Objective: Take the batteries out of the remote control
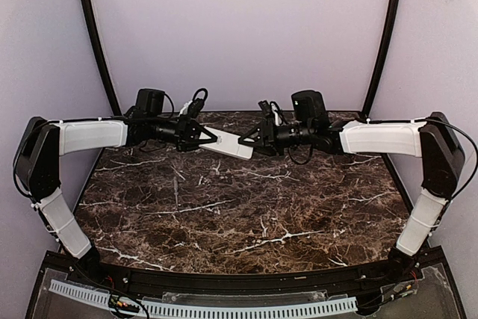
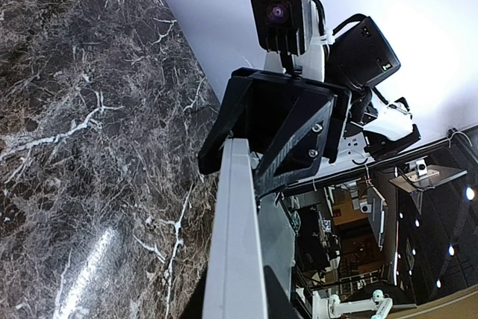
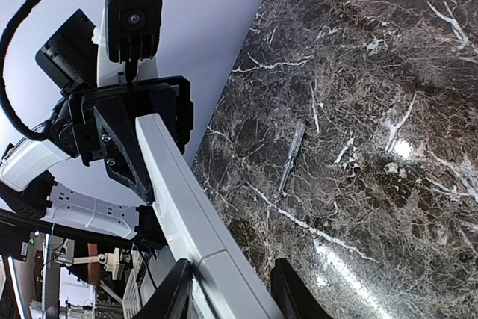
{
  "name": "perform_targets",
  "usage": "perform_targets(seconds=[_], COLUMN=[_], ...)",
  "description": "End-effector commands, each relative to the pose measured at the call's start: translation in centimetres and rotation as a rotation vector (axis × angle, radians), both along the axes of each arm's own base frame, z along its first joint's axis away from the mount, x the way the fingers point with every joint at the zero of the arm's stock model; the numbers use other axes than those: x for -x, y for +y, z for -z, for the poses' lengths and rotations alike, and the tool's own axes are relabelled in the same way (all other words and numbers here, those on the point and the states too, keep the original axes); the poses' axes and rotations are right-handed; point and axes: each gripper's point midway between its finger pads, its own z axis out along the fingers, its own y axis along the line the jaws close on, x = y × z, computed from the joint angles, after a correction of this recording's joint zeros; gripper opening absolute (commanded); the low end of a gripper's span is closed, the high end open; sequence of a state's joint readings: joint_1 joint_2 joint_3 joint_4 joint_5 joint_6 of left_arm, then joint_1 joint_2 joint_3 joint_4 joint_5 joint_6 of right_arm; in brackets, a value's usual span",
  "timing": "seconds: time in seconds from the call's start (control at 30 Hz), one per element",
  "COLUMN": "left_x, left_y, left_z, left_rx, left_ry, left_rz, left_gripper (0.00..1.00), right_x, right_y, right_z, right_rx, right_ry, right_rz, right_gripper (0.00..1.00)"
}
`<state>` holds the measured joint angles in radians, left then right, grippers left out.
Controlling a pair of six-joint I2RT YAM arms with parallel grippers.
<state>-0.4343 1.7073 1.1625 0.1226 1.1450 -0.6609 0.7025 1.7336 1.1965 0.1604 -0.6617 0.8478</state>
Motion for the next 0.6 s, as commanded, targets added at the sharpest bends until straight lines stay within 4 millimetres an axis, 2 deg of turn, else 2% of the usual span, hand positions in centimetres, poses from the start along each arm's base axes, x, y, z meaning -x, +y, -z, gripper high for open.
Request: perform_targets(seconds=[0.0, 0.13, 0.37, 0.57], left_x=[-0.1, -0.2, 0.0, 0.0], left_y=[0.0, 0.0, 0.0, 0.0], left_z=[-0.5, -0.3, -0.4, -1.7], left_rx=[-0.019, -0.021, -0.003, 0.101], left_ry=[-0.023, -0.016, 0.004, 0.056], left_rz=[-0.02, -0.021, -0.012, 0.002], left_gripper=[0.0, 0.0, 0.0, 0.0], right_x=[0.7, 0.8, 1.0, 1.9], right_y=[1.0, 1.0, 1.0, 1.1], right_z=[-2.2, -2.4, -2.9, -4.5], right_rx=[-0.061, -0.069, -0.087, -0.169], right_ry=[-0.049, -0.047, -0.054, -0.094], right_rz=[-0.04, -0.044, -0.055, -0.101], right_gripper=[0.32, 0.25, 0.2, 0.19])
